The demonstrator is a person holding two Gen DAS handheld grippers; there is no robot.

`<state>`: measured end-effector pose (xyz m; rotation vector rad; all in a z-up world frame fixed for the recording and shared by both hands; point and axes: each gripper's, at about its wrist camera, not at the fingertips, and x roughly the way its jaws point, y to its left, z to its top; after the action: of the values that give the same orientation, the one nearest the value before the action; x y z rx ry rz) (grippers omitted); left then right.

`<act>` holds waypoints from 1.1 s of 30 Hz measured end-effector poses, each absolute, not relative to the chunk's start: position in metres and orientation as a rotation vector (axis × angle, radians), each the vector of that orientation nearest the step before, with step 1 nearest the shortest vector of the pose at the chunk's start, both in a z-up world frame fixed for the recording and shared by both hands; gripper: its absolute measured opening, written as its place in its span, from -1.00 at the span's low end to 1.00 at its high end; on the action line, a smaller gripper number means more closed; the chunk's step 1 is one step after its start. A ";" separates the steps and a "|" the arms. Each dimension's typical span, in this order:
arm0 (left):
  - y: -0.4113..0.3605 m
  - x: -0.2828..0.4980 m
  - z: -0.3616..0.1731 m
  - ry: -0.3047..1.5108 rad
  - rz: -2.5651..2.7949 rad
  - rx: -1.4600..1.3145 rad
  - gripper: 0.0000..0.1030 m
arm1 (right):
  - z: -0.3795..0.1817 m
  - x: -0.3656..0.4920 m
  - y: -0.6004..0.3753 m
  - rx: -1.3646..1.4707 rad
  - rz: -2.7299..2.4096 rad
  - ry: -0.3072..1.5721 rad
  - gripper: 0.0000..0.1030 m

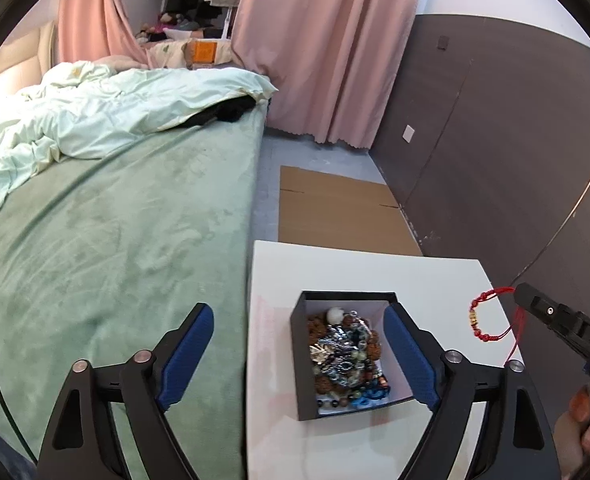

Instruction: Organize jewelry

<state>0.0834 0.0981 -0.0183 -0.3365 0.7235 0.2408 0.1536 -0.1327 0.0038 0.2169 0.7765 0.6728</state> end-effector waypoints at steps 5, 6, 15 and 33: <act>0.108 0.079 -0.014 0.721 0.233 -0.349 0.81 | -0.001 0.149 -0.110 0.216 0.734 0.781 -0.87; 0.110 0.079 -0.014 0.720 0.228 -0.356 0.85 | -0.002 0.149 -0.108 0.217 0.740 0.785 -0.87; 0.130 0.075 -0.010 0.710 0.215 -0.413 0.97 | -0.016 0.147 -0.077 0.203 0.795 0.822 -0.87; 0.121 0.064 -0.005 0.703 0.171 -0.409 0.98 | -0.017 0.138 -0.107 0.190 0.726 0.870 0.13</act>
<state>0.0635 0.1205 -0.0046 -0.4090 0.7028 0.1713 0.1380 -0.1069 -0.0173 0.1901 0.8701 0.7261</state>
